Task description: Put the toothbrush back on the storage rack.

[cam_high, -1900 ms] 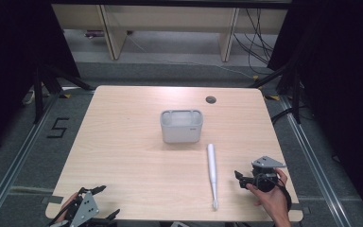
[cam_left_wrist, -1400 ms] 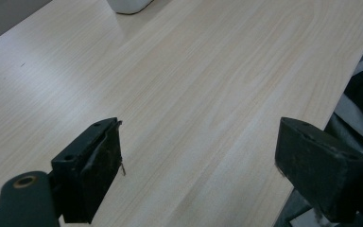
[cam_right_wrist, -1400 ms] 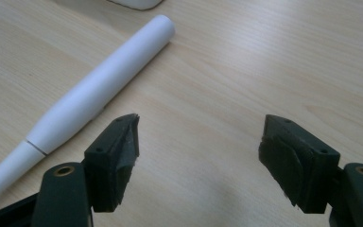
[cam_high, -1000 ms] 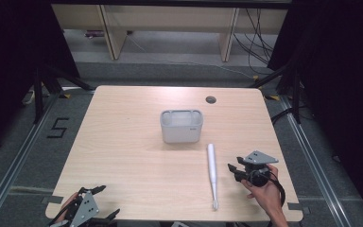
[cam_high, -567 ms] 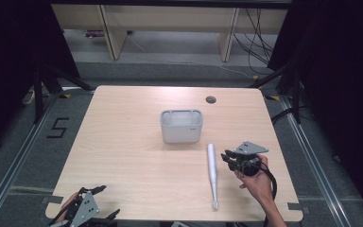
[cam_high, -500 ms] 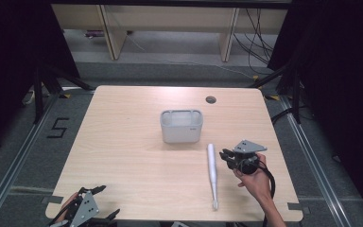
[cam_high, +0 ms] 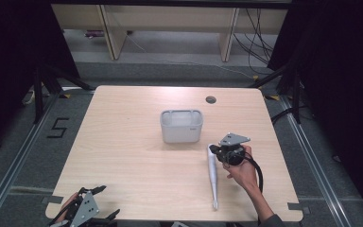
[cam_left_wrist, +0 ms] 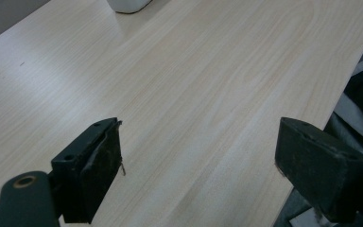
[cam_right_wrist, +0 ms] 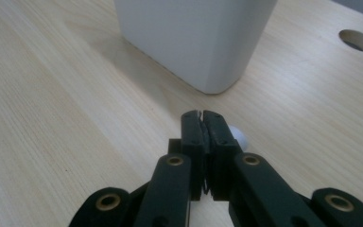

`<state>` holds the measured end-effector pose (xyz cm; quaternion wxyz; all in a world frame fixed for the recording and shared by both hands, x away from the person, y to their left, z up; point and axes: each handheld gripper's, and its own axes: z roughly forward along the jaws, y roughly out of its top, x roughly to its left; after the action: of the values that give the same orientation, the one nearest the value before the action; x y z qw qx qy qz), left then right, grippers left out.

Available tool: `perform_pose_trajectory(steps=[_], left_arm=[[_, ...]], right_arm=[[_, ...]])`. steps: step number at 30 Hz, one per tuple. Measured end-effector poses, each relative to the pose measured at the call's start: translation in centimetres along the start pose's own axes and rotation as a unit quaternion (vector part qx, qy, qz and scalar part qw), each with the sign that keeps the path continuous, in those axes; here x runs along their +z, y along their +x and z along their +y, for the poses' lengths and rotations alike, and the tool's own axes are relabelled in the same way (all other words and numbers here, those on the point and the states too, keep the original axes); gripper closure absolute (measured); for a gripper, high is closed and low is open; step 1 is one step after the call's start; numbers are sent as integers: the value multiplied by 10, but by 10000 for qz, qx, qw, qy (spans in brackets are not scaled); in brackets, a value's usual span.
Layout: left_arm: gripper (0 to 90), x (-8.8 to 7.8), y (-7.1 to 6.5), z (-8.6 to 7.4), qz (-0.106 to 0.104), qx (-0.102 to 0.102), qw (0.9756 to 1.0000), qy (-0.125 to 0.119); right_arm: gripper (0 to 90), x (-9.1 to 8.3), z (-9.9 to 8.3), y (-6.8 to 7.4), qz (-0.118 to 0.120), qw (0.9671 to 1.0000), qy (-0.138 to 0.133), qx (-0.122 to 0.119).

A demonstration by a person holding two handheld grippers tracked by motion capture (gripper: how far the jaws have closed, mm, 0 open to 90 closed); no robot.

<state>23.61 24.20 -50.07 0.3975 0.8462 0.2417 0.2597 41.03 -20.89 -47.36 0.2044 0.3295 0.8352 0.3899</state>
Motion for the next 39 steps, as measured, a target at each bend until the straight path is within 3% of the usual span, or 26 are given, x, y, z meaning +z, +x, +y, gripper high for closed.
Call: perform_pose_trajectory(steps=[4, 8, 13, 19, 27, 32, 33, 39], left_arm=[[149, 1, -1, -1, 10, -54, 9999, -108], [149, 0, 1, 0, 3, 102, 9999, 67], [149, 2, -1, -1, -43, -19, 10000, -72], [149, 2, -1, -1, -44, -31, 10000, -82], [149, 1, -1, 0, -49, -14, 10000, -45], [149, 1, -1, 0, -44, 2, 10000, -32], [149, 1, -1, 0, -50, -11, 10000, -48], [149, 1, -1, 0, -30, -10, 10000, -70]], right_arm=[[899, 12, 3, 1, 95, 9997, 163, -124], [900, 21, 6, 2, 101, 9994, 279, -186], [900, 29, 8, 2, 135, 9993, 345, -48], [900, 37, 8, 2, 186, 9986, 488, -106], [900, 39, 7, 1, 162, 9976, 649, -197], [900, 39, 4, -1, 172, 9971, 716, -179], [900, 41, 3, -1, 148, 9978, 622, -176], [900, 36, 0, -5, 178, 9964, 816, -118]])
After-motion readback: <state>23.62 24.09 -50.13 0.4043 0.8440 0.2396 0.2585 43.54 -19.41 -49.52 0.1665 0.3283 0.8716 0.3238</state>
